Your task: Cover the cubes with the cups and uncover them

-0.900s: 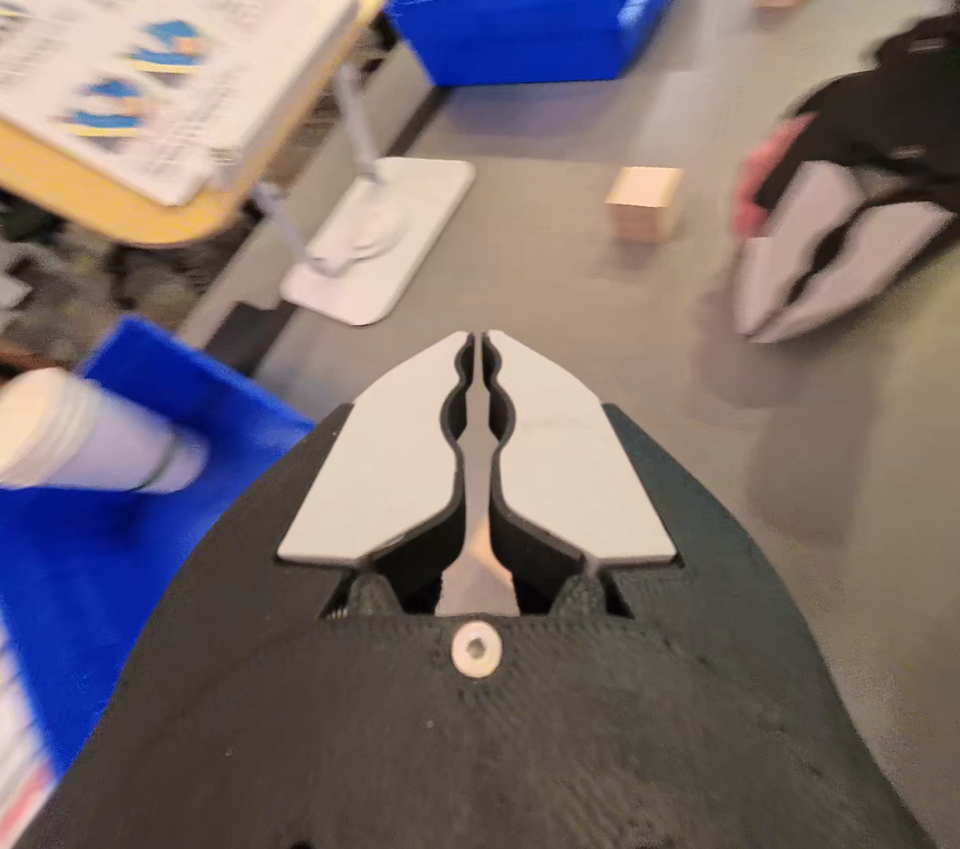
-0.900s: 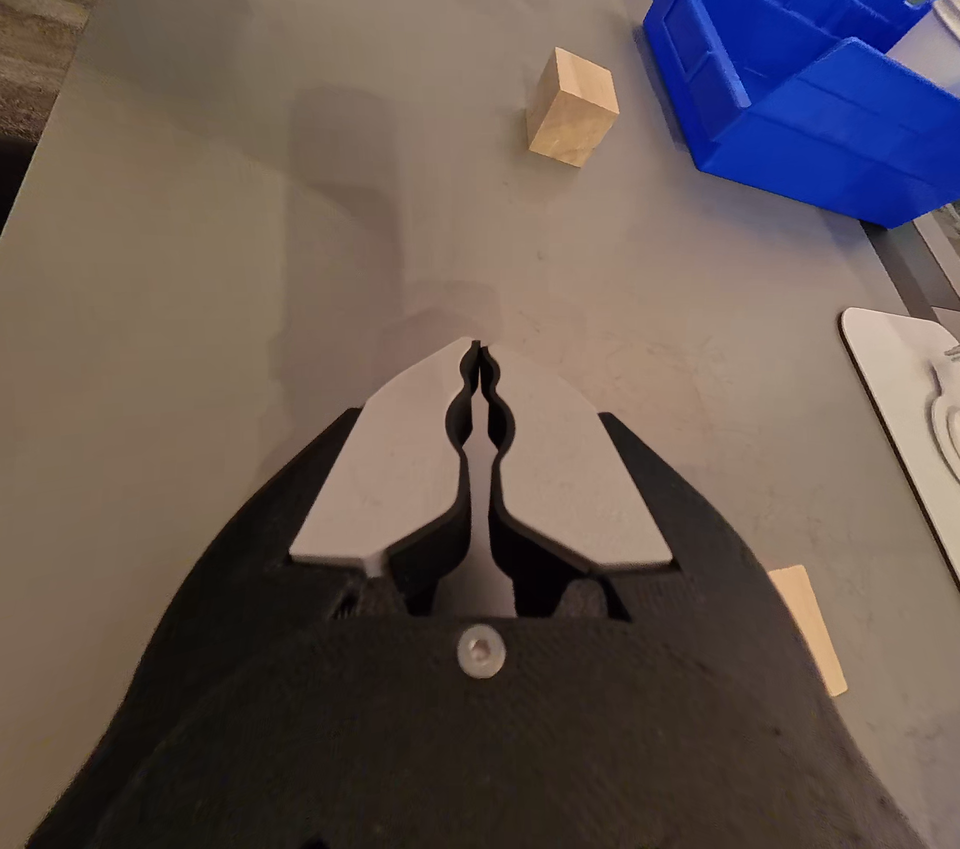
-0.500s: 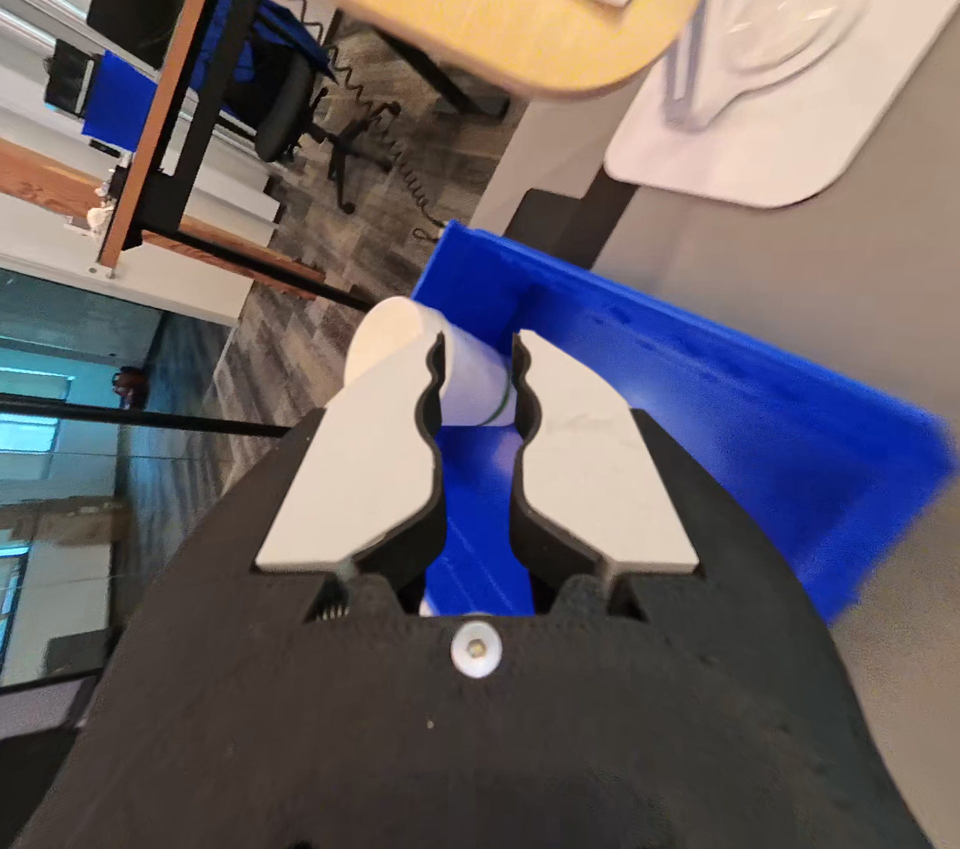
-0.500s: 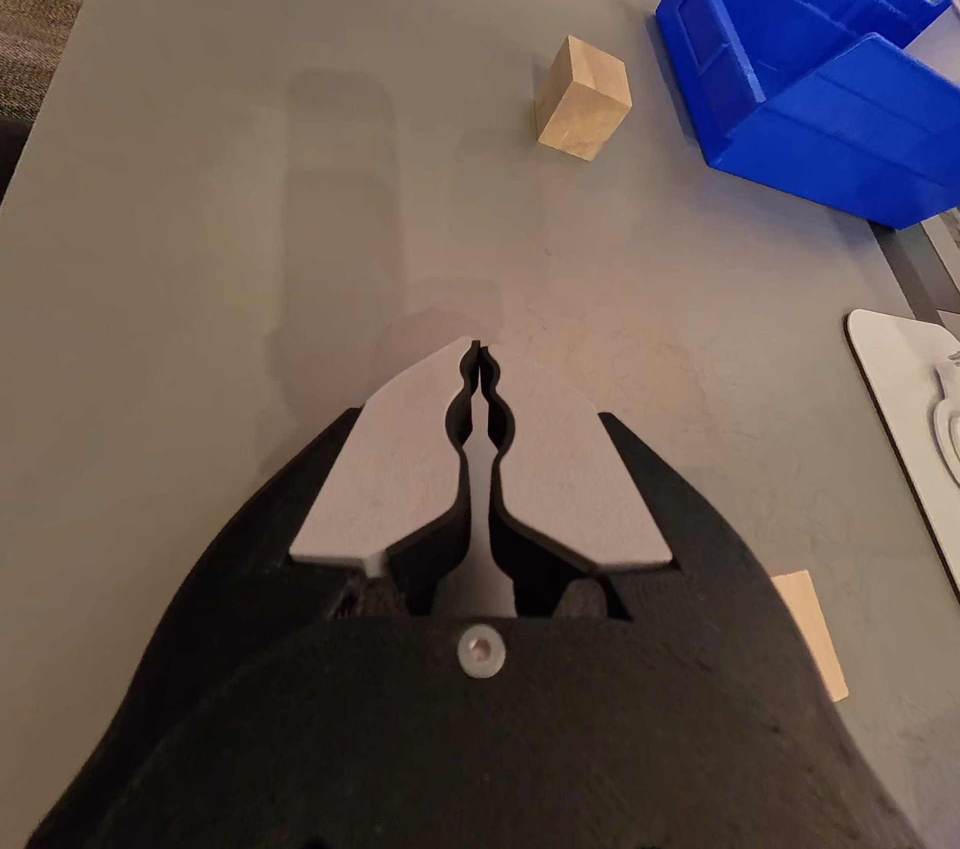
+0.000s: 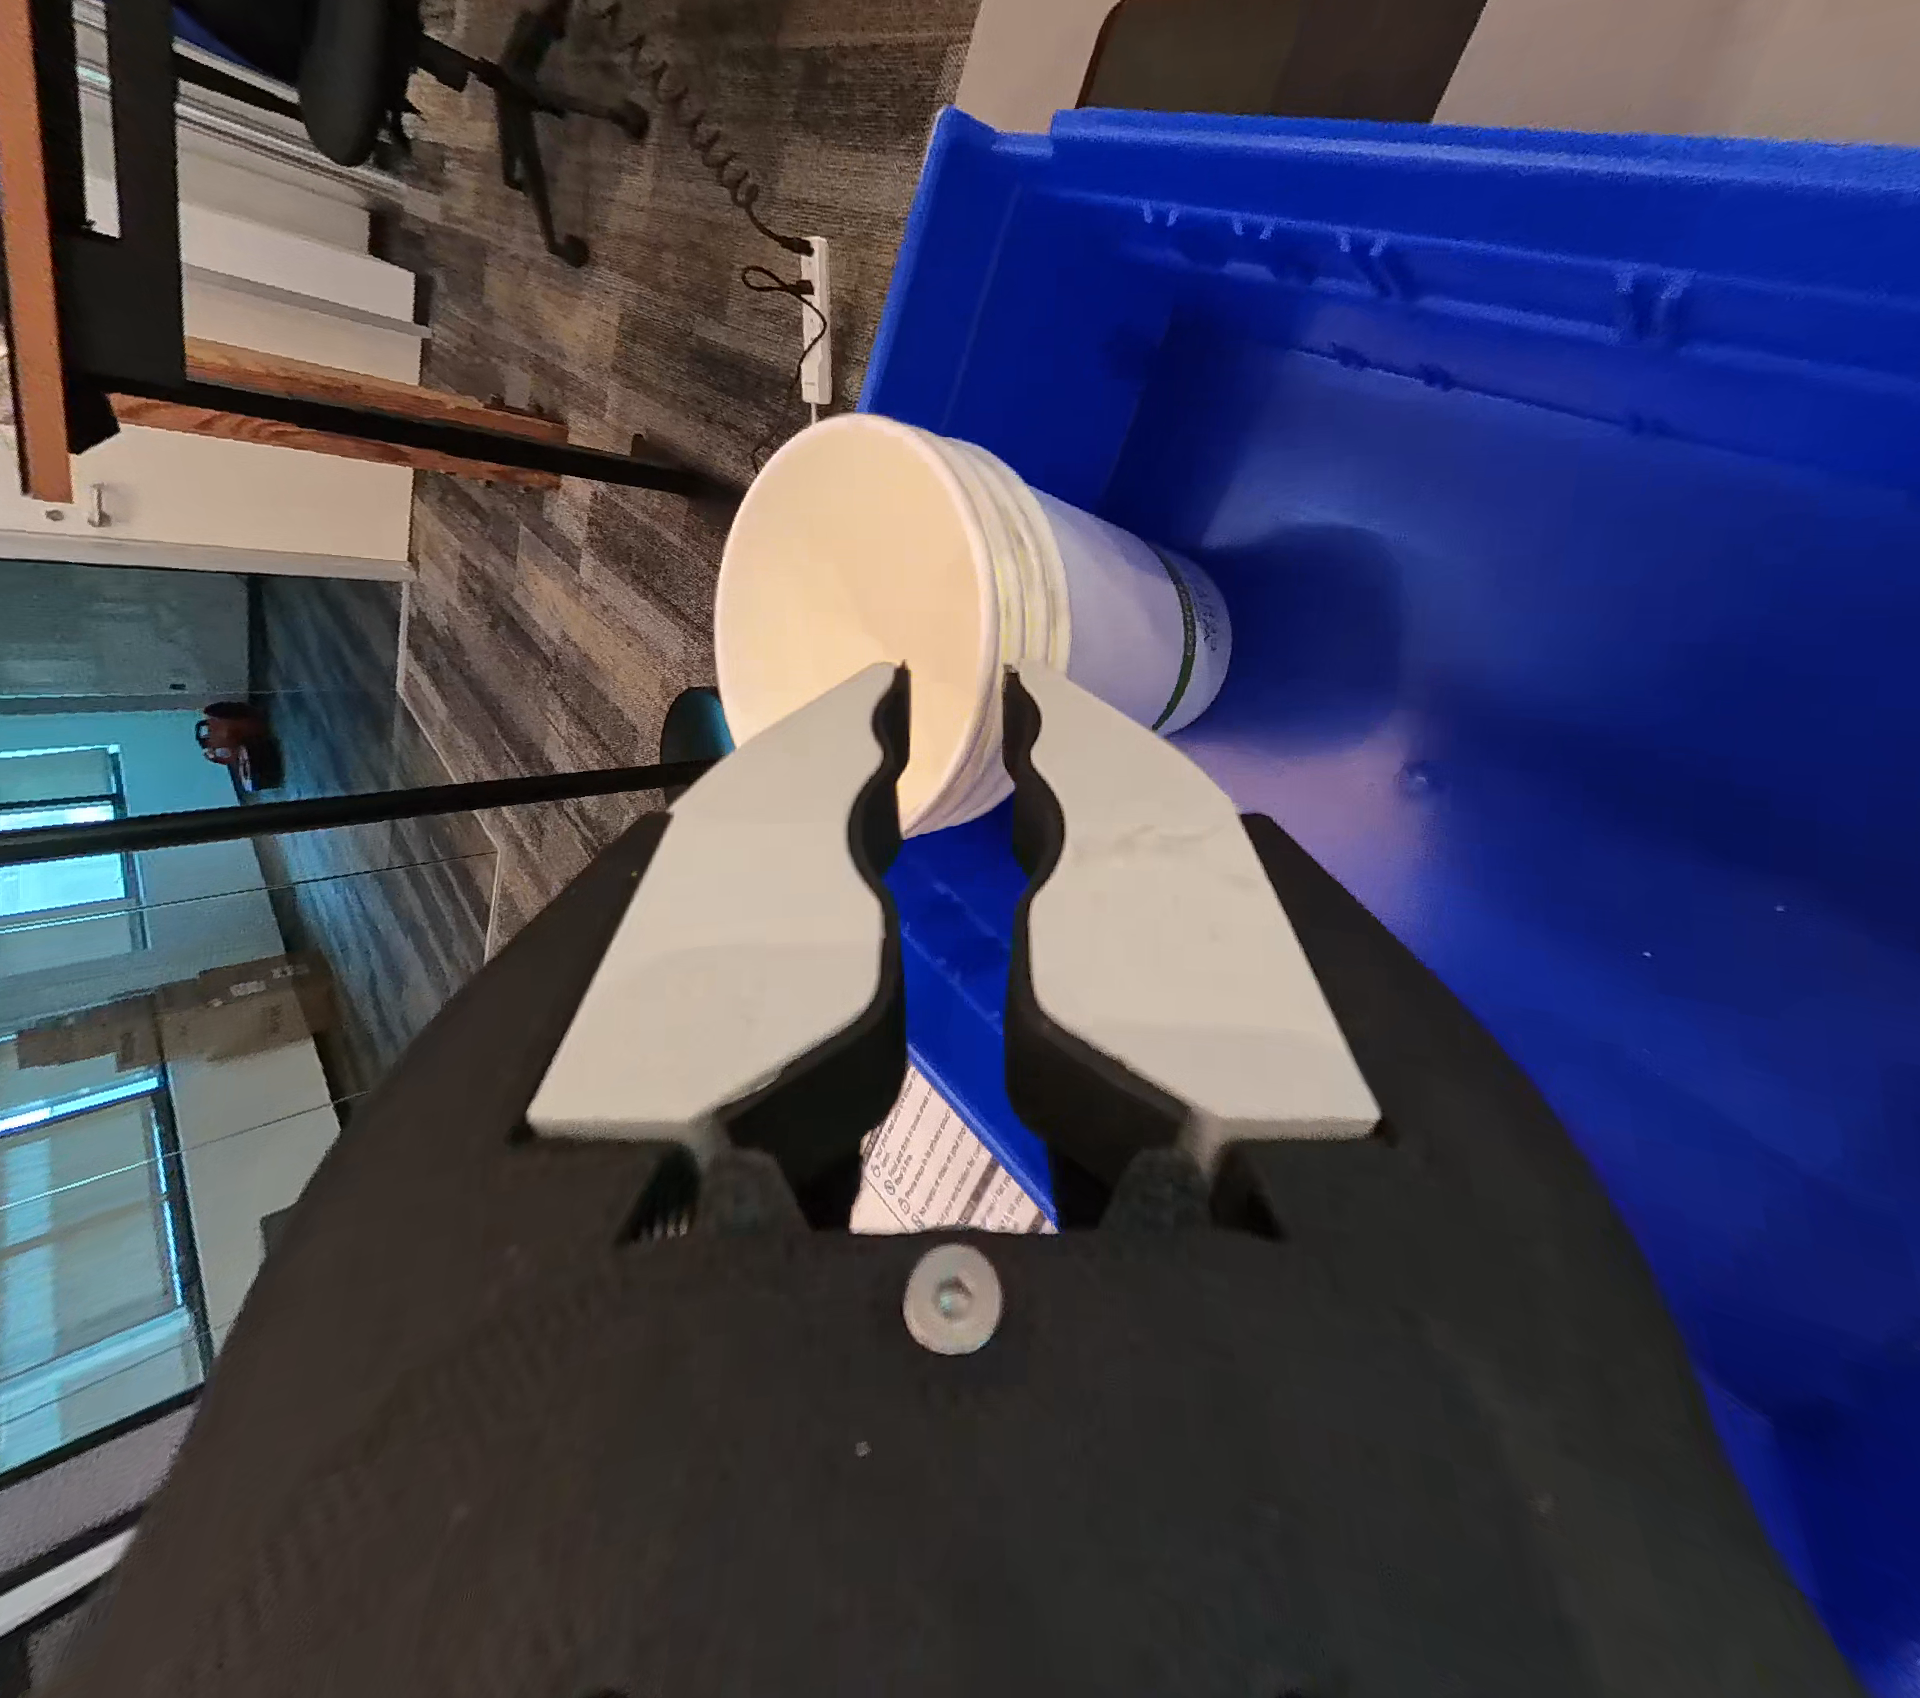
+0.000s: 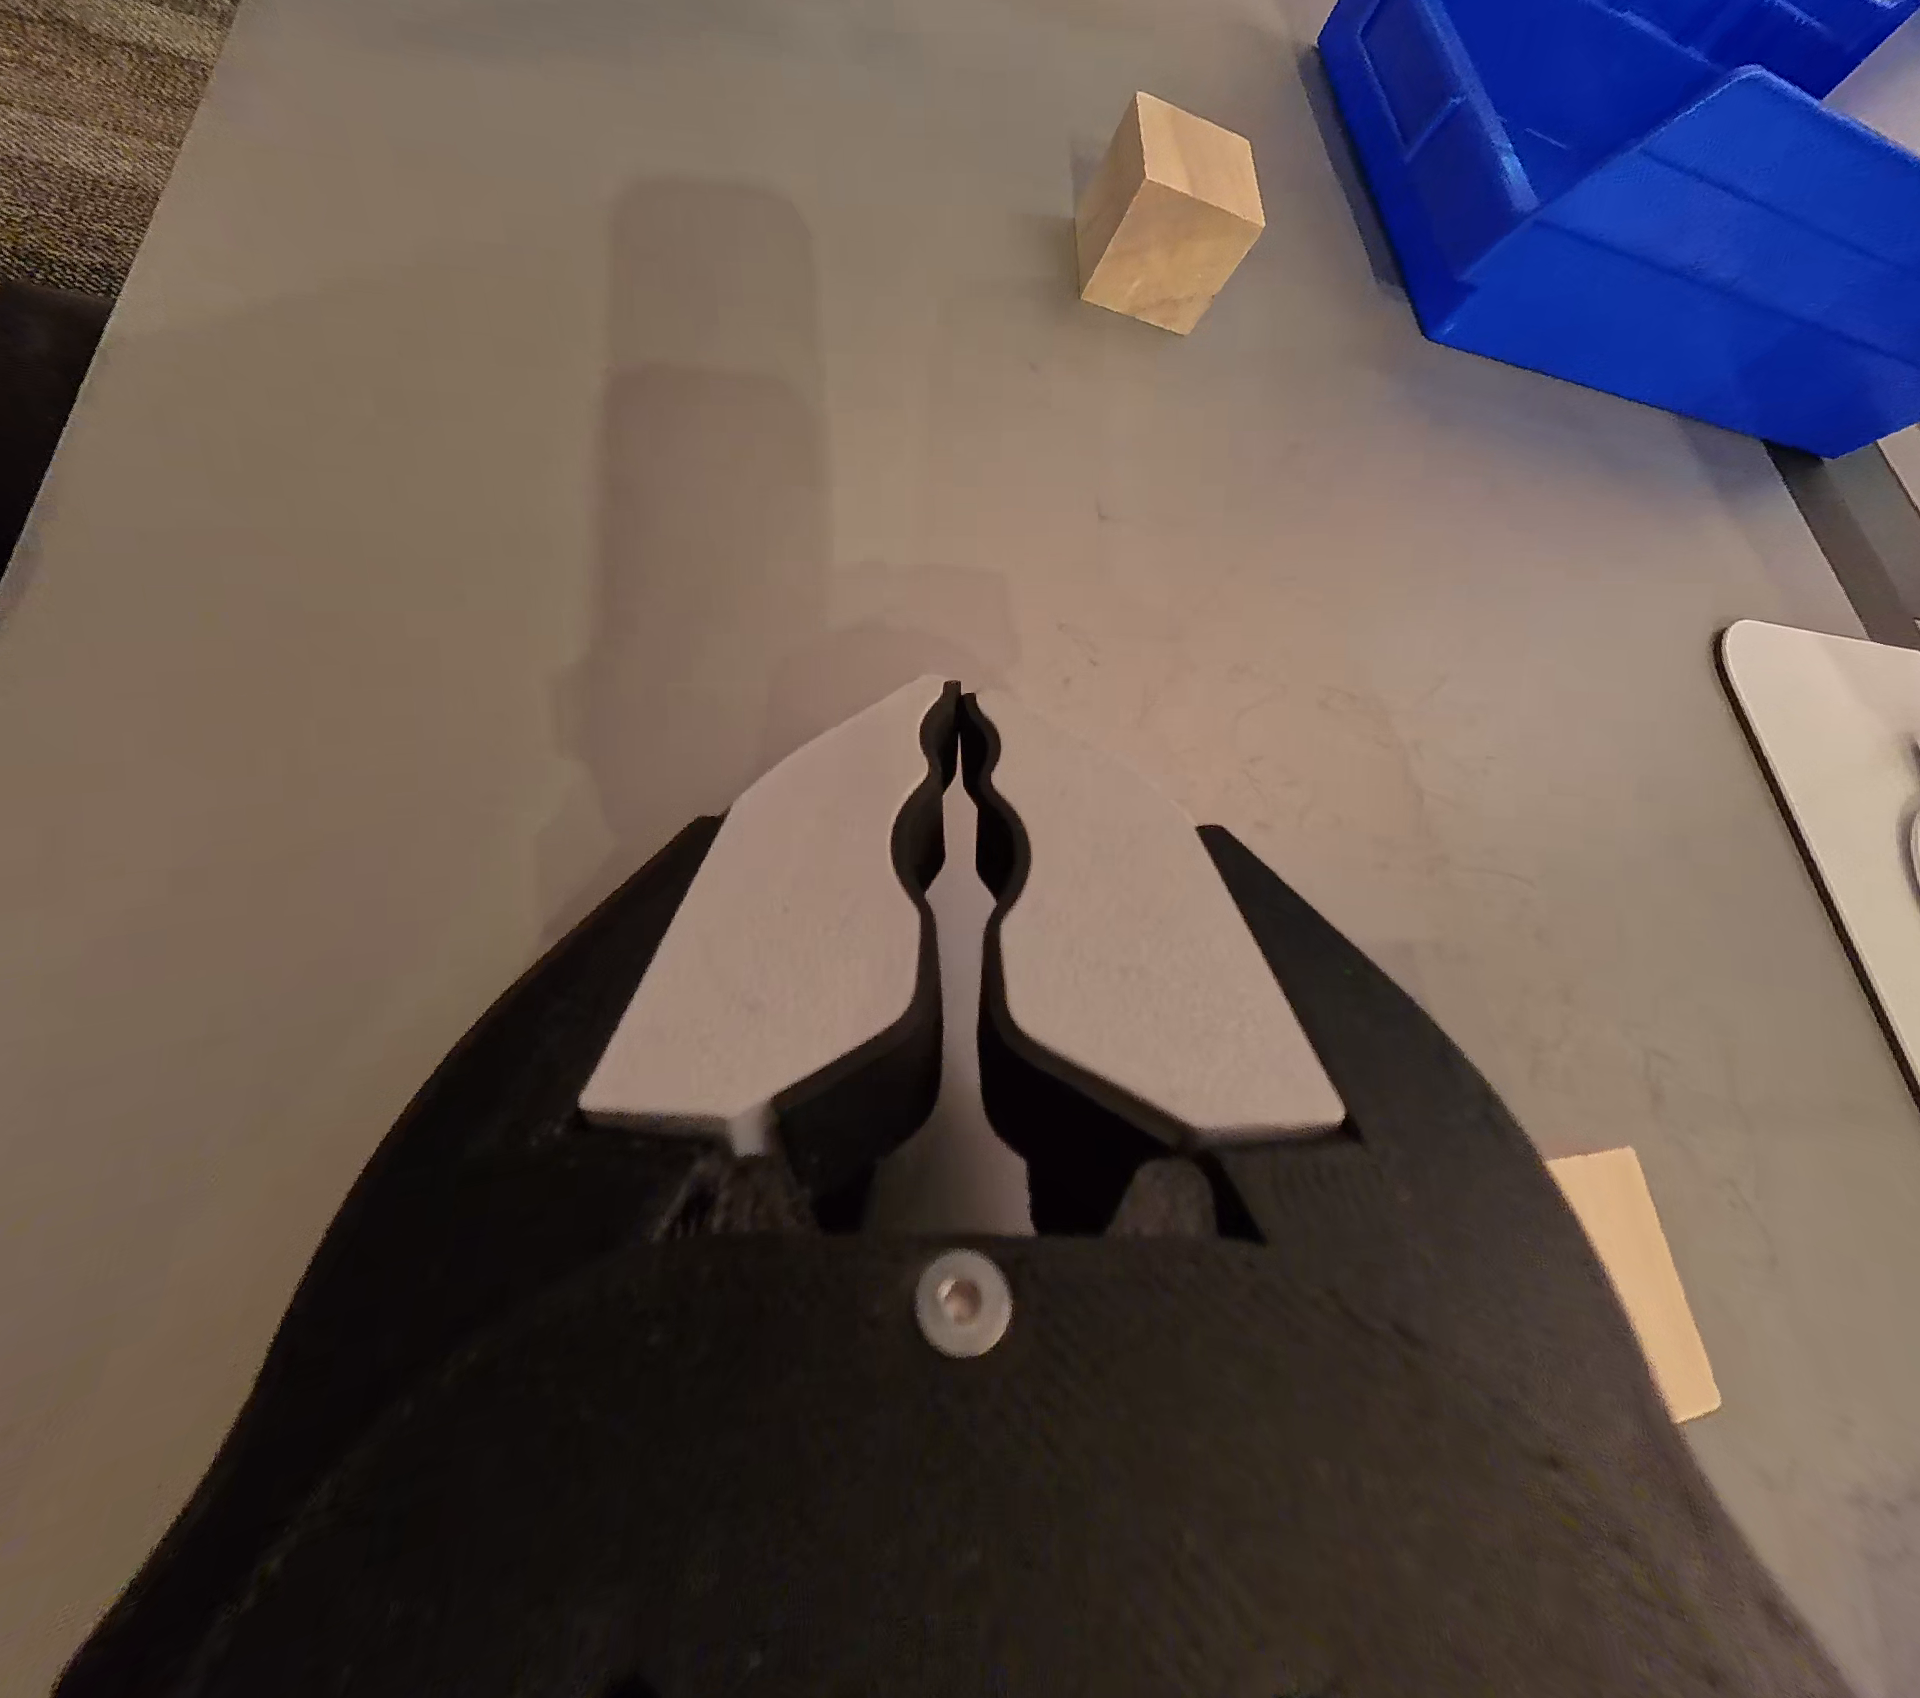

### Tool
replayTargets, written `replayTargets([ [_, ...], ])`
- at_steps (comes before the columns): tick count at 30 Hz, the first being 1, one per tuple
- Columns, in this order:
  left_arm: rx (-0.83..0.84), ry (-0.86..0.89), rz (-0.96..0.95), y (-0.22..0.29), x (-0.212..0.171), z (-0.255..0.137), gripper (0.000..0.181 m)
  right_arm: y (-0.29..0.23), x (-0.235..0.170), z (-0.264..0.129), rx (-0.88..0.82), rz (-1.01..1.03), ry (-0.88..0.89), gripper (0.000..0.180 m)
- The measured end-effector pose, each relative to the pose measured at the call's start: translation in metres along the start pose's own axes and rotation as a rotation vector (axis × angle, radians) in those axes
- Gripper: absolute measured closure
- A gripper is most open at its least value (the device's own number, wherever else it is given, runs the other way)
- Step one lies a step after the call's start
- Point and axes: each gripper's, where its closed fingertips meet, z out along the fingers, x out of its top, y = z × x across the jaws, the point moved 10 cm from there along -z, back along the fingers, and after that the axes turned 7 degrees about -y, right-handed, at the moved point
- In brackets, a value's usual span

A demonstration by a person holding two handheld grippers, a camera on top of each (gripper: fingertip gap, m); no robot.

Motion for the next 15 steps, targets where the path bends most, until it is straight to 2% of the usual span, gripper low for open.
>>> replayTargets([
  [5, -0.033, -0.019, 0.026, -0.0011, -0.0007, 0.0038, 0.174, 0.0001, 0.0001, -0.0004, 0.004, 0.000, 0.003, 0.180],
  [15, -0.050, -0.036, 0.056, -0.0030, 0.0012, 0.0044, 0.178, 0.0000, 0.0001, -0.0003, 0.007, -0.001, 0.003, 0.180],
])
